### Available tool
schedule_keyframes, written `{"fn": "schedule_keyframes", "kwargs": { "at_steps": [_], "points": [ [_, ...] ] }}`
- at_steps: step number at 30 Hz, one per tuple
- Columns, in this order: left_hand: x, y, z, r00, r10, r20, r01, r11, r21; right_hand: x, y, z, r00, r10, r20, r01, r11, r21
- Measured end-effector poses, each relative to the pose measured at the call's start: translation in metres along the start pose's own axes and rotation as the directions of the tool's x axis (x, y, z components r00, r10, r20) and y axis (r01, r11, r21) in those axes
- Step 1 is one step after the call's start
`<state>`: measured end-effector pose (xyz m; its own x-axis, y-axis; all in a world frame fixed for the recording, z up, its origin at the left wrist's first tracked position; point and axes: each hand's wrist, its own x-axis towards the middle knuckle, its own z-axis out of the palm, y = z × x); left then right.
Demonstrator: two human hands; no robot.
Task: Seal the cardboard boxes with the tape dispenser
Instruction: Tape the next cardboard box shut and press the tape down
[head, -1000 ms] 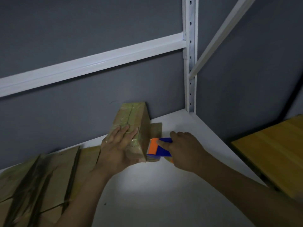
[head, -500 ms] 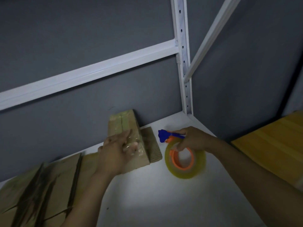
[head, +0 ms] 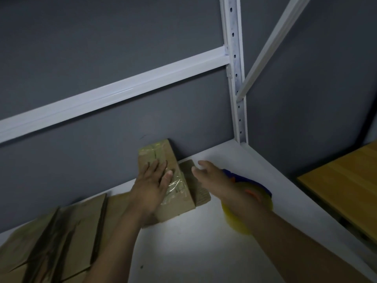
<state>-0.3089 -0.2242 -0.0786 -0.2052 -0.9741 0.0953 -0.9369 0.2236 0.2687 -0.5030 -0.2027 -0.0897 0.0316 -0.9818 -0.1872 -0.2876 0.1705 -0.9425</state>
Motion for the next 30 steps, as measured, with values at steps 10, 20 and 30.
{"fn": "schedule_keyframes", "kwargs": {
  "at_steps": [10, 20, 30],
  "points": [
    [-0.001, -0.003, 0.004, 1.000, -0.015, 0.008, 0.015, 1.000, -0.004, 0.016, 0.009, 0.015, 0.964, 0.234, 0.129, -0.256, 0.676, 0.691],
    [0.000, -0.003, 0.003, 1.000, -0.002, 0.016, 0.001, 1.000, 0.024, 0.025, 0.003, 0.035, 0.990, 0.077, -0.116, -0.047, 0.970, 0.239],
    [0.001, -0.008, 0.002, 1.000, -0.012, -0.023, 0.010, 0.996, -0.090, 0.017, 0.019, 0.065, 0.936, 0.286, 0.206, -0.349, 0.834, 0.426]
  ]
}}
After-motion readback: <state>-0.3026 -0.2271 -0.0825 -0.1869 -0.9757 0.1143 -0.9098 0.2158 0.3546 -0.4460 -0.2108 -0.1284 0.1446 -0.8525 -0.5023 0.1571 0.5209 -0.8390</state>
